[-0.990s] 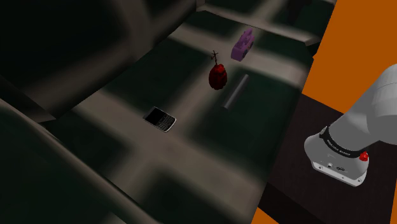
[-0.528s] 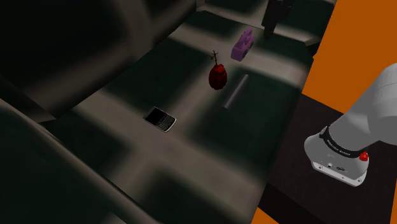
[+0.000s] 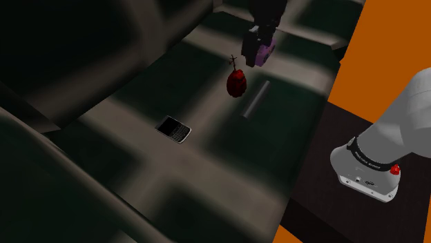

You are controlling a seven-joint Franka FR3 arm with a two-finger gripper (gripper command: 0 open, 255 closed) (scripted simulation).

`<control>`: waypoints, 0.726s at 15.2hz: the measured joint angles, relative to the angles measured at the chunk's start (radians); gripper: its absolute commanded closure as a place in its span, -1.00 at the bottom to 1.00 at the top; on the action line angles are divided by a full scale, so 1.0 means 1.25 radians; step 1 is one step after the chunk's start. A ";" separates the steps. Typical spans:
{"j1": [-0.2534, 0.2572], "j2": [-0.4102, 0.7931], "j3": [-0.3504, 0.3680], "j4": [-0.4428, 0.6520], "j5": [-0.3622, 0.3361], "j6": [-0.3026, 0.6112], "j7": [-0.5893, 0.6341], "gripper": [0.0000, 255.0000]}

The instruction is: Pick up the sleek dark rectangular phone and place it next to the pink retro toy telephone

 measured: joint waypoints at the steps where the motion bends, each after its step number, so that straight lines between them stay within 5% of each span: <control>1: 0.002 0.027 0.007 0.007 0.002 0.019 0.004 -1.00; 11: 0.041 0.284 0.080 0.130 -0.005 0.153 0.067 -1.00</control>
